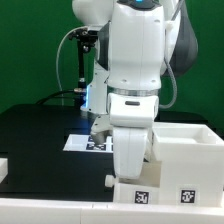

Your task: Assemble drawer

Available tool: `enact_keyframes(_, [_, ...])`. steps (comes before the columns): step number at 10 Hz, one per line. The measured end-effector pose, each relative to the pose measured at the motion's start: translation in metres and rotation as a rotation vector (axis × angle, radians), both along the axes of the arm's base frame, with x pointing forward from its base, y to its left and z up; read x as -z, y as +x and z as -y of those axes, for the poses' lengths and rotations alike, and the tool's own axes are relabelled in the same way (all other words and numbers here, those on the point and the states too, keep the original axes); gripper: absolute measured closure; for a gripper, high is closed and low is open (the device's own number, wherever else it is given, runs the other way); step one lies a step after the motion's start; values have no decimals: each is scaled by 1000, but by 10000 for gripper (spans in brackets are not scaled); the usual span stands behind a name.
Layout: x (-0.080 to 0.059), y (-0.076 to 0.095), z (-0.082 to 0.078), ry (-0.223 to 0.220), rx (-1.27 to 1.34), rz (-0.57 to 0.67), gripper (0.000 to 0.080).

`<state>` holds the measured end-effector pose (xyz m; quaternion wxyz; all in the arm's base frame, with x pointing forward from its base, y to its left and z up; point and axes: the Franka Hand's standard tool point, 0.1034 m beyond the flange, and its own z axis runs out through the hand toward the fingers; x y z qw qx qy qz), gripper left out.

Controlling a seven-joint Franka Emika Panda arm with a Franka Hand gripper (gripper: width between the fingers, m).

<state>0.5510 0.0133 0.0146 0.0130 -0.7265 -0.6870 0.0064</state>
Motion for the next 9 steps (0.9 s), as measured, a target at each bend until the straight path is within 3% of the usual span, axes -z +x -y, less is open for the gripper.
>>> enact_keyframes(6, [-3,7,-2,-8,7,-10,759])
enact_keyframes(7, [-4,7,-3,-8,8,-8,663])
enact_keyframes(8, [-12,9,-6,-9,9,-7,478])
enact_keyframes(9, [-24,12,-8,-10,8,-8,478])
